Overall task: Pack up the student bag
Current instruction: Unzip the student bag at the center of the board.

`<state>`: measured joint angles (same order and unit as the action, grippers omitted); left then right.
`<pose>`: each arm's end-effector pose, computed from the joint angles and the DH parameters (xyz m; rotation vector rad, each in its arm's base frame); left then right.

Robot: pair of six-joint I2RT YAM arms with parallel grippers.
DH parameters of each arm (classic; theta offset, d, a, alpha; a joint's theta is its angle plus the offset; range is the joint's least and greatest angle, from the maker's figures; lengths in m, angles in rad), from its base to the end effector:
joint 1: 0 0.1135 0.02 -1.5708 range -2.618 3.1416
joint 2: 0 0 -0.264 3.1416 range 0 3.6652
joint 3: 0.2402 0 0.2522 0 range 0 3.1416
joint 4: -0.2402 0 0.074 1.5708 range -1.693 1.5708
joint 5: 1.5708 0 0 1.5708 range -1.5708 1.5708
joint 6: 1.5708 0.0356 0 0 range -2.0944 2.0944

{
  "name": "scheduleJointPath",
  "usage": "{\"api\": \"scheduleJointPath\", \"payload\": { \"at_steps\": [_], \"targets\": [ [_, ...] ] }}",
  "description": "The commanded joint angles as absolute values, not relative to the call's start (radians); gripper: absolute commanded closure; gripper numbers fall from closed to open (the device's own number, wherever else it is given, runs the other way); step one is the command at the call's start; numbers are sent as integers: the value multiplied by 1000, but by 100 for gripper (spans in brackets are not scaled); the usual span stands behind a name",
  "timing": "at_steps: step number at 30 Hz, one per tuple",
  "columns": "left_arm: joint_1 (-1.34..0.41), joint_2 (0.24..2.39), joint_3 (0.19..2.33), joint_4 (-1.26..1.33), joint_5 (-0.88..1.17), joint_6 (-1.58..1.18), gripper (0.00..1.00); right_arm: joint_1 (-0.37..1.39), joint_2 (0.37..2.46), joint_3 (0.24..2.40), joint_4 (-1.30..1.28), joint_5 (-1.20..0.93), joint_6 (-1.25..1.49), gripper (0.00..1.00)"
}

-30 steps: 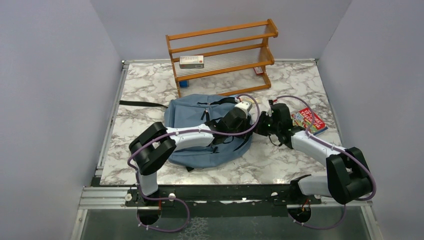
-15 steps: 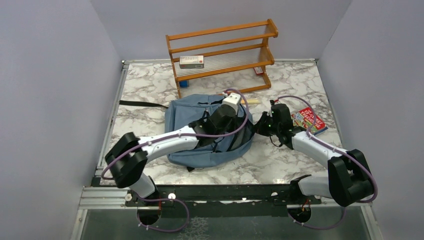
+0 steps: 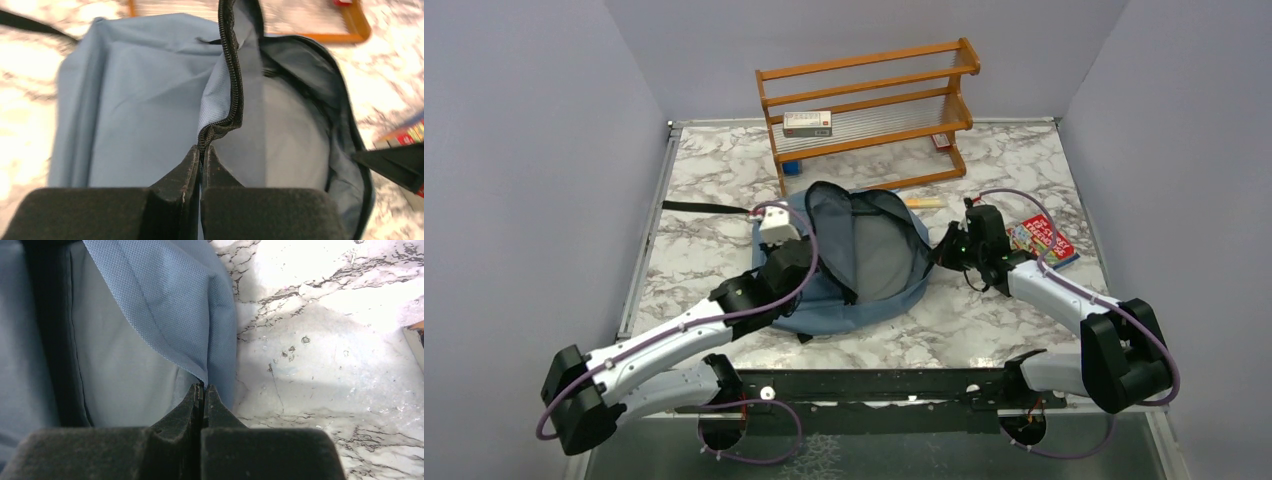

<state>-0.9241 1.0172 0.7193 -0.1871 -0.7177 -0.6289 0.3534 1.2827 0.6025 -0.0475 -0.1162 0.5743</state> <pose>0.1526 -0.1632 0.2765 -0.1454 1.9354 -0.2939 0.2377 0.0921 0.1865 0.1997 2.3615 0.5985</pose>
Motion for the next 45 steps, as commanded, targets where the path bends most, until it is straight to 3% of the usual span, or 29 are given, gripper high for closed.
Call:
{"api": "scheduleJointPath", "payload": {
  "at_steps": [1,7,15,20,29,38,45],
  "targets": [
    [-902,855,644,-418,-949,-912,100,353,1296,638,-57,-96,557,99],
    [-877,740,603,-633,-1037,-1182,100,353,1298,643,-58,-103,554,99],
    [-836,860,547,-661,-1013,-1291,100,353,1288,636,-59,-120,556,99],
    [-835,946,522,-658,-962,-1346,70,353,1265,634,-57,-145,546,99],
    [-835,834,579,-660,-1014,-1200,37,353,1243,638,-36,-224,532,99],
    [-836,885,798,-604,-1074,-861,29,353,1253,660,-44,-245,513,99],
    [-836,964,864,-299,-911,-509,27,352,1251,655,-50,-236,507,99]
  ]
}}
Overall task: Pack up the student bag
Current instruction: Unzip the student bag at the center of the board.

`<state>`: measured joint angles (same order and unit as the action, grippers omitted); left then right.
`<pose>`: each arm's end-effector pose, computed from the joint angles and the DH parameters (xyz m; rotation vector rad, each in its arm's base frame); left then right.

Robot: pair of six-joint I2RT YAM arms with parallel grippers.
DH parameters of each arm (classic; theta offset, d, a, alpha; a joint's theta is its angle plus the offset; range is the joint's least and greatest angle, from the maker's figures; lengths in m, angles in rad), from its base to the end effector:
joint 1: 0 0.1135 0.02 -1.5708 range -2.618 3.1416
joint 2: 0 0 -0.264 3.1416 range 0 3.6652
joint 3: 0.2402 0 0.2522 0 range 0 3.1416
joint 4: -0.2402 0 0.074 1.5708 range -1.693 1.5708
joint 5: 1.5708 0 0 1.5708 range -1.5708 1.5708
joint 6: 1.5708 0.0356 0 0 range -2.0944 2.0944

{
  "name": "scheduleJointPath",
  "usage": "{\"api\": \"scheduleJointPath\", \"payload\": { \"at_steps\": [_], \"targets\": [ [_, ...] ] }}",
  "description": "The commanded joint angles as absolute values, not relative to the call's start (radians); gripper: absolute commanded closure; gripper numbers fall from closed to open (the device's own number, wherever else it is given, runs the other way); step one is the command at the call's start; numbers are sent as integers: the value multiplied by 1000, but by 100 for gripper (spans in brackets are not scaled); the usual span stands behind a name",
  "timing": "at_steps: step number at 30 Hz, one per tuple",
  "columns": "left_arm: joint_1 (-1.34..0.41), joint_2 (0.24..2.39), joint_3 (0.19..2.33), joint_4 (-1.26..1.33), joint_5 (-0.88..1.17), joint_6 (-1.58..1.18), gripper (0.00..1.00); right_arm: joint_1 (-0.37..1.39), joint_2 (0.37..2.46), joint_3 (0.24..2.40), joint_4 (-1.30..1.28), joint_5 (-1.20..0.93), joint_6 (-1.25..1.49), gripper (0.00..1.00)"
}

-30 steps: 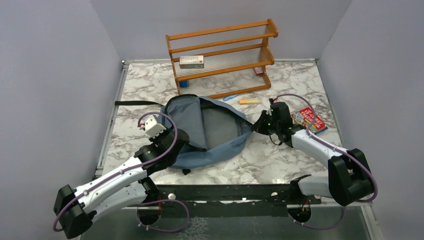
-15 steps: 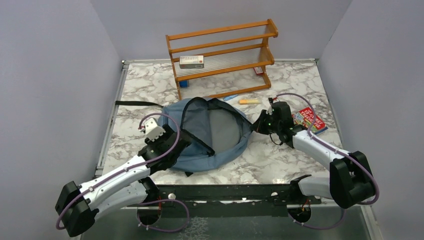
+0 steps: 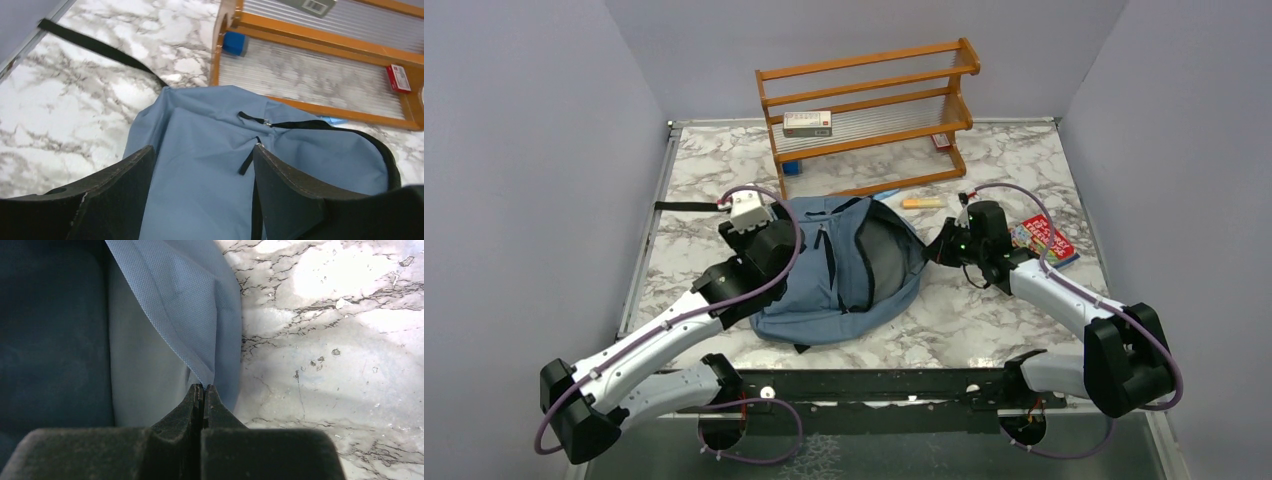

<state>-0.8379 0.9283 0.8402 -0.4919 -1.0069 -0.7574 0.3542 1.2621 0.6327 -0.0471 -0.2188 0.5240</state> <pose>0.1488 -0.1203 0.3121 -0.4604 1.8104 -0.0037 0.2392 0.0967 0.2012 0.0751 2.3268 0.7051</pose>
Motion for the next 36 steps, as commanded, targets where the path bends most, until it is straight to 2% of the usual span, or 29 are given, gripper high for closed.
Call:
{"api": "scheduleJointPath", "payload": {
  "at_steps": [1,11,18,25,31,36],
  "targets": [
    [-835,975,862,-270,-866,-494,26,353,1248,654,-51,-236,506,99],
    [-835,1164,911,-134,-498,-461,18,353,1249,647,-44,-269,502,99],
    [-841,1249,1008,-86,-352,-430,12,353,1256,643,-39,-282,504,99],
    [-904,1358,1137,-113,-319,-358,11,353,1259,640,-42,-286,502,99],
    [-972,1484,1240,-245,-337,-289,10,353,1260,640,-44,-282,498,99],
    [-1033,1581,1320,-360,-443,-225,10,352,1264,640,-43,-287,498,99]
  ]
}}
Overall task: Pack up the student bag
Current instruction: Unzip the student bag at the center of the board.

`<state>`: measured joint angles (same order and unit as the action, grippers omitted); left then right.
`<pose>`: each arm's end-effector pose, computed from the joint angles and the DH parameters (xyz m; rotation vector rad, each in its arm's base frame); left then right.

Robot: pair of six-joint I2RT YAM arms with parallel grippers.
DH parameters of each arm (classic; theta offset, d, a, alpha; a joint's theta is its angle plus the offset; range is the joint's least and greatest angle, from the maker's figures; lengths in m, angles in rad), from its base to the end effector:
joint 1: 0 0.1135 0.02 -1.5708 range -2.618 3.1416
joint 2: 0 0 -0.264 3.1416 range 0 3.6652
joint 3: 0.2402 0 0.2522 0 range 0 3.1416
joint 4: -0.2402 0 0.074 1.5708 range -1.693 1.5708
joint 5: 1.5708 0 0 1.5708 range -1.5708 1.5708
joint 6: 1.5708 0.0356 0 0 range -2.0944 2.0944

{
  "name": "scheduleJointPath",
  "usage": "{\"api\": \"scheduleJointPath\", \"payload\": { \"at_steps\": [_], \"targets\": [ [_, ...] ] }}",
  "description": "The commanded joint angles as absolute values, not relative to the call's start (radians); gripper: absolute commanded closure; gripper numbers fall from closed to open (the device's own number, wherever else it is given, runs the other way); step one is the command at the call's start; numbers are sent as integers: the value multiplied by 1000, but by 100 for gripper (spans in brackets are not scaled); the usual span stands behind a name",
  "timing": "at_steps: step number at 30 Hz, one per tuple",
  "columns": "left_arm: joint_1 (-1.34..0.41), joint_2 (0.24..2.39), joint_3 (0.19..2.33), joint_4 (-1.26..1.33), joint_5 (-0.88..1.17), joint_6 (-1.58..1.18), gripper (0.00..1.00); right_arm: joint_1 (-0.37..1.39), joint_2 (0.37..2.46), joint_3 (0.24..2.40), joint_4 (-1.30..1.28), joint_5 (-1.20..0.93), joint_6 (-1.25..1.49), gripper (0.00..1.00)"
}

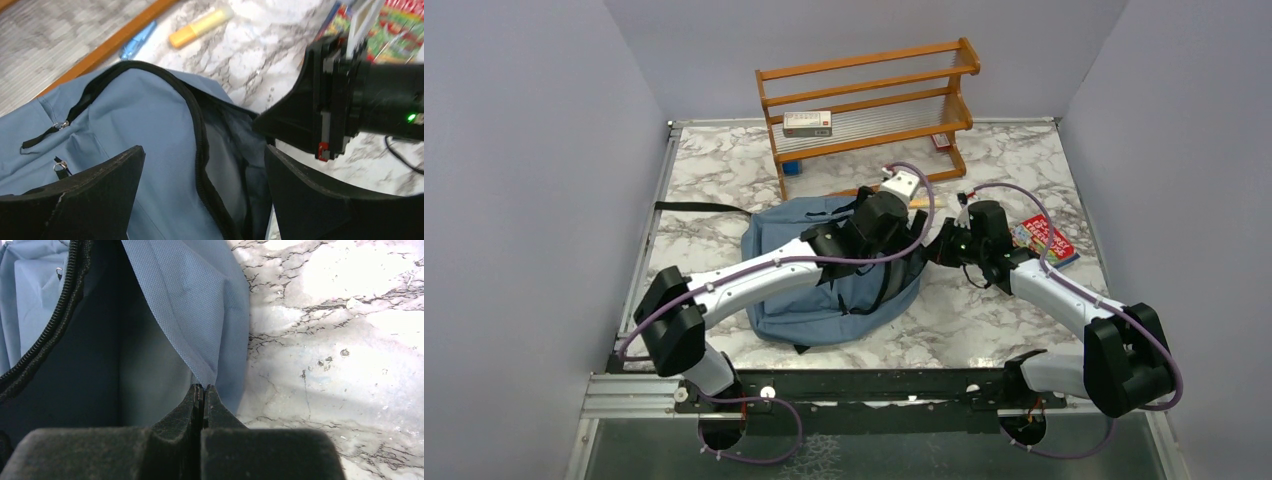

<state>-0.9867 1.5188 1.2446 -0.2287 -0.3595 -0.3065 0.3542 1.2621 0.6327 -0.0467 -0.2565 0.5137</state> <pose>0.2048 -0.2870 0.3168 0.4774 2.0110 -0.4340 0.2386 0.0979 0.2015 0.0419 2.3306 0.7416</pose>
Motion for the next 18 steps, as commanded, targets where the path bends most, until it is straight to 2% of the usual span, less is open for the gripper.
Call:
{"api": "scheduleJointPath", "payload": {
  "at_steps": [1,4,18],
  "targets": [
    [-1046,1600,1337,-385,-481,-210,10,353,1264,638,-44,-287,499,99],
    [-1076,1639,1371,-440,-570,-168,14,353,1261,635,-43,-285,499,99],
    [-1089,1620,1348,-492,-717,-151,71,352,1246,627,-49,-272,500,99]
  ]
}}
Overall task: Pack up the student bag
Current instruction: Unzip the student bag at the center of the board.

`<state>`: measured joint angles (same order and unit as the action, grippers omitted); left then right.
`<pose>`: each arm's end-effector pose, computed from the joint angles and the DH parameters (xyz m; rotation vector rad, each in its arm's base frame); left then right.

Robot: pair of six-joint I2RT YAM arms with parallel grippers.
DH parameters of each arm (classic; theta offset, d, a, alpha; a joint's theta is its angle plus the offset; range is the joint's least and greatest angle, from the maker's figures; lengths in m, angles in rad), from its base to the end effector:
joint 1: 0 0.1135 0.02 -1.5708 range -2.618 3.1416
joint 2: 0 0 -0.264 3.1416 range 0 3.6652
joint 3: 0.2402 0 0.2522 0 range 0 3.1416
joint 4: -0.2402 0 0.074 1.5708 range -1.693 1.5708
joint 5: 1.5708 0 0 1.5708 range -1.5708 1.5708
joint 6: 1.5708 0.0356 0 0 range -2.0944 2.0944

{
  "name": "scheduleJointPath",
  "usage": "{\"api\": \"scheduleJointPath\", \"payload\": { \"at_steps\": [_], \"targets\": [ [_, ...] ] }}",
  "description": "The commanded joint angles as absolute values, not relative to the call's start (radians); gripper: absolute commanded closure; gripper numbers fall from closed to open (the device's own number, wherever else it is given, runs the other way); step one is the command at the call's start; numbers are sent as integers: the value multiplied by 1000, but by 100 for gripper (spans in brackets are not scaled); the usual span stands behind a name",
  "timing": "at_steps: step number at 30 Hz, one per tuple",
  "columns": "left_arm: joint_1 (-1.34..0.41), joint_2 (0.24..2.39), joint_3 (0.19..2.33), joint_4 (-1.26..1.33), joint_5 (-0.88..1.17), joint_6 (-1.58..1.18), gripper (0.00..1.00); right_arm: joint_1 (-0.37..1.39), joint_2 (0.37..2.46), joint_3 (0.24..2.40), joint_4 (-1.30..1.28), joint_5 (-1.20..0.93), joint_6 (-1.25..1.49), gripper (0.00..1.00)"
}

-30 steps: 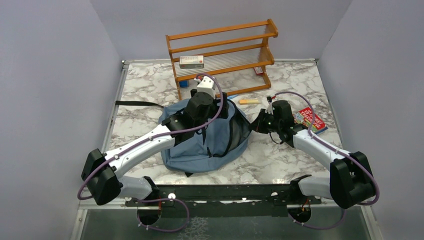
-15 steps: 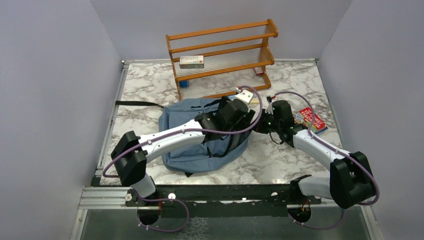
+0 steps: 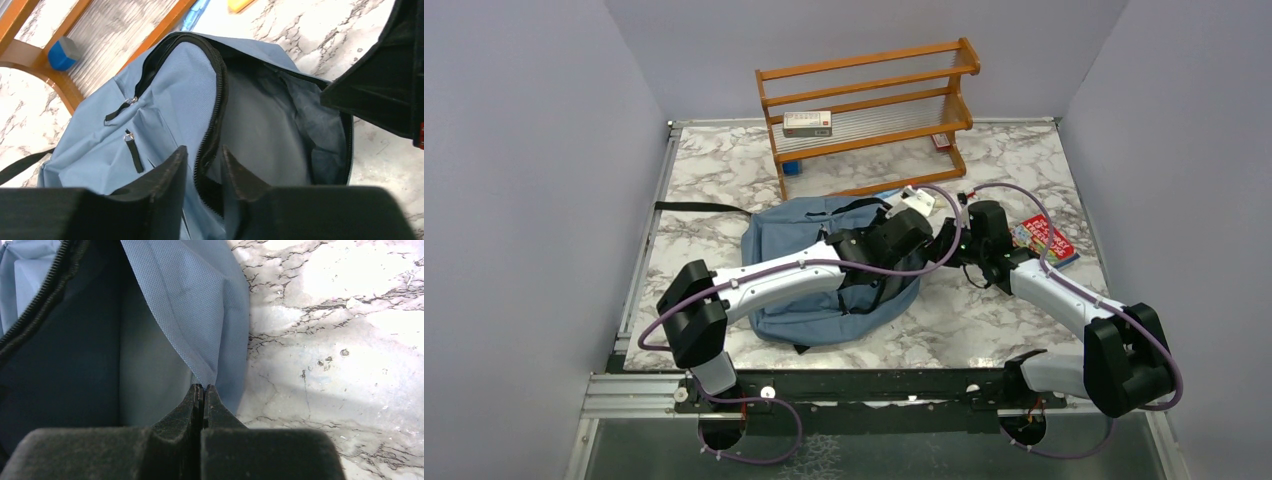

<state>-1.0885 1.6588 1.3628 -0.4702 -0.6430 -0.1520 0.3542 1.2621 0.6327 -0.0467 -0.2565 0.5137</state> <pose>0.1900 -0.3169 0.2913 0.6946 2.0447 0.0507 0.2386 0.0979 0.2015 0.0419 2.3306 0.7416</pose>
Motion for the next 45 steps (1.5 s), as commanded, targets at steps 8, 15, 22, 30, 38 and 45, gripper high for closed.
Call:
{"api": "scheduleJointPath", "payload": {
  "at_steps": [8,15,22,30,38,45],
  "targets": [
    [-998,1488,1230,-491,-682,-256,100,352,1230,623,-51,-257,505,99],
    [-766,1245,1052,-470,-625,-412,100,353,1198,623,-61,-227,515,99],
    [-624,998,806,-486,-699,-714,100,353,1190,628,-65,-213,524,99],
    [-580,969,553,-499,-653,-1078,100,353,1192,622,-67,-216,528,99],
    [-579,1036,483,-461,-653,-1118,71,353,1180,622,-76,-213,523,99],
    [-579,1014,485,-451,-661,-1091,61,353,1130,659,-125,-213,504,75]
  ]
}}
